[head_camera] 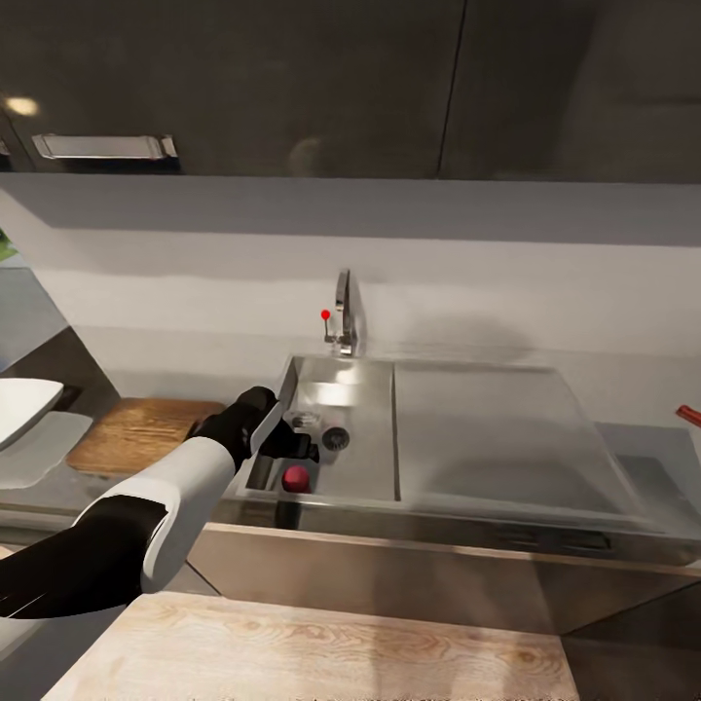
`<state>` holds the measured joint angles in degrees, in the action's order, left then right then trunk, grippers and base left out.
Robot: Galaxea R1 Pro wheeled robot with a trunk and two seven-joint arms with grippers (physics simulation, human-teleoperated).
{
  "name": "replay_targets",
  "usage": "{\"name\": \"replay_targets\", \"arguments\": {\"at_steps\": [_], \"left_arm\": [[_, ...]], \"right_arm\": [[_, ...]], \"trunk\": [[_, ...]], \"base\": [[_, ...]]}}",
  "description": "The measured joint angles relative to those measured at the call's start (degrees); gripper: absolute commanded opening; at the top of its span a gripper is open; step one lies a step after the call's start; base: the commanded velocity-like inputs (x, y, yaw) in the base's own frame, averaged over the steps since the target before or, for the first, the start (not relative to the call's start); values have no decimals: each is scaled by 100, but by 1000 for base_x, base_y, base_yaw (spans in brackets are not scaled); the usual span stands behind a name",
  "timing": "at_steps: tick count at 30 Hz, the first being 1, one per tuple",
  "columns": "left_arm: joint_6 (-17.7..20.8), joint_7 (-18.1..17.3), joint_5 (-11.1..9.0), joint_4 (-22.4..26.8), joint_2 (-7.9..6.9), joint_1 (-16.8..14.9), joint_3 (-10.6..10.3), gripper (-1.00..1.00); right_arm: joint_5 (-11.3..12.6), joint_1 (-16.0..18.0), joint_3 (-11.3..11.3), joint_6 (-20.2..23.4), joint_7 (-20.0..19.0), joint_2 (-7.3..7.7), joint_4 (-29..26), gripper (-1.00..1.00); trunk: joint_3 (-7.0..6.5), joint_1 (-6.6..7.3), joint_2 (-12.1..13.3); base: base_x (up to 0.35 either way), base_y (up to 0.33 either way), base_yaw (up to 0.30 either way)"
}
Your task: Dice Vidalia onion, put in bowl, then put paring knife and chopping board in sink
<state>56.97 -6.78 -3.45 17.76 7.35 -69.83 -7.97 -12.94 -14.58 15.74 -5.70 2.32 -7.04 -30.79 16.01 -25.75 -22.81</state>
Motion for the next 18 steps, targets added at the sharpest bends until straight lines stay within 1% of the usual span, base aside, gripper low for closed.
{"name": "replay_targets", "arguments": {"at_steps": [11, 18], "left_arm": [[6, 7, 6, -4, -1, 0, 0, 100], [6, 0, -6, -4, 6, 0, 0, 100]], "right_arm": [[1, 0, 0, 0, -2, -7, 3, 100], [1, -1, 0, 0, -3, -6, 3, 100]], "trunk": [[101, 0, 0], [165, 0, 0]], "base": [[2, 0, 0], [73, 0, 0]]}}
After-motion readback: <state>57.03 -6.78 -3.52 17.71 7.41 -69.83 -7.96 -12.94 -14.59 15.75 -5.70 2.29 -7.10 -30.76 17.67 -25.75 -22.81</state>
